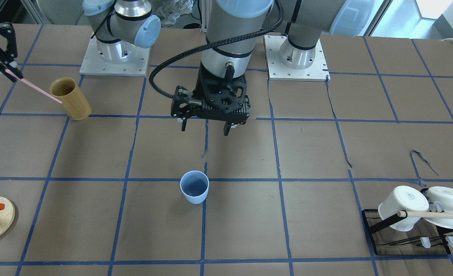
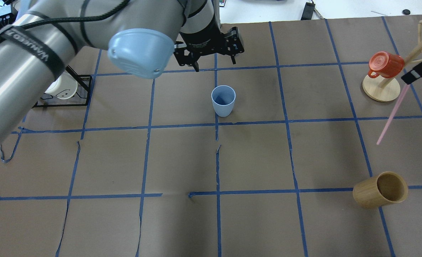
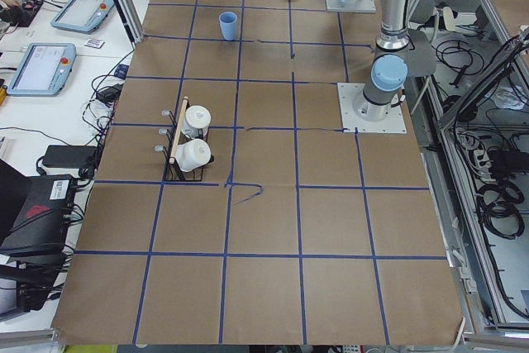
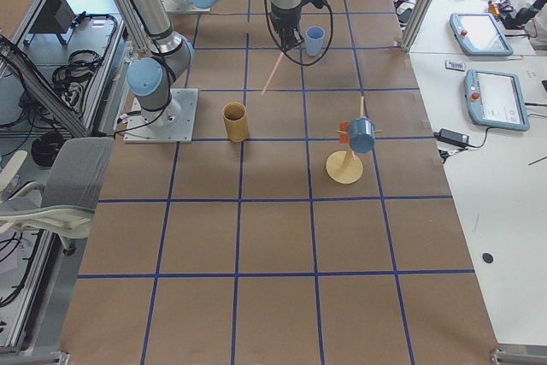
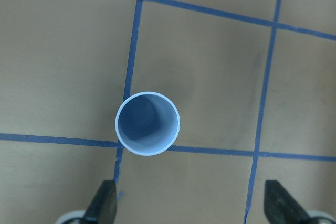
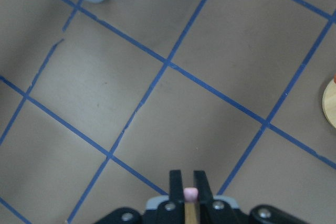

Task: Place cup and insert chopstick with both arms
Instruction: 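Release blue cup and raise left gripper while right carries stick over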

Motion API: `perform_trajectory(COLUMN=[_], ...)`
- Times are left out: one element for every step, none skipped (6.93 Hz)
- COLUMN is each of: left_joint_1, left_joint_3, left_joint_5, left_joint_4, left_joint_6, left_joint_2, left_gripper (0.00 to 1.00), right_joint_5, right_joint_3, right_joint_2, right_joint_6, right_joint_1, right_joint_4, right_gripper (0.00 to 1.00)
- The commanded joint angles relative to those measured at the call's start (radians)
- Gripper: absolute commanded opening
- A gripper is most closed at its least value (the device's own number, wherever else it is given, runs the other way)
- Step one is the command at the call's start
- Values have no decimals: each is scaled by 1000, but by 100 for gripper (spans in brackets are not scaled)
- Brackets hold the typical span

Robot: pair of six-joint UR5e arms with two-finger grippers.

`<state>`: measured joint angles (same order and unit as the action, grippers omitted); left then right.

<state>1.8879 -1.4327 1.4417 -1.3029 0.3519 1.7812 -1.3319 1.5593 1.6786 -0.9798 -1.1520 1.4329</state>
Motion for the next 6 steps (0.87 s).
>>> perform_trajectory(left_joint_1=[-100, -160, -220, -266, -283, -302], left_joint_3=[-83, -74, -69, -72, -80, -83], left_joint_5=[37, 54, 54, 54, 54, 54], left_joint_4=[-233, -353, -389, -389, -386, -378], left_joint_6=[-112, -134, -175, -239, -264, -318], left_joint_2=[-177, -225, -245, -253, -256, -256], left_gripper=[100, 100, 100, 100, 100, 100], right_joint_5=[51, 54, 54, 54, 54, 54], right_joint_3=[-4, -4, -4, -4, -2, -2], right_joint_2=[-58, -80, -120, -140, -169, -218], right_joint_6=[151, 268, 402, 482, 542, 556], right_joint_1=[-191, -300, -410, -501, -549, -580], right_joint_4=[197, 299, 414, 520, 590, 660], right_gripper=[0, 0, 0, 0, 0, 0])
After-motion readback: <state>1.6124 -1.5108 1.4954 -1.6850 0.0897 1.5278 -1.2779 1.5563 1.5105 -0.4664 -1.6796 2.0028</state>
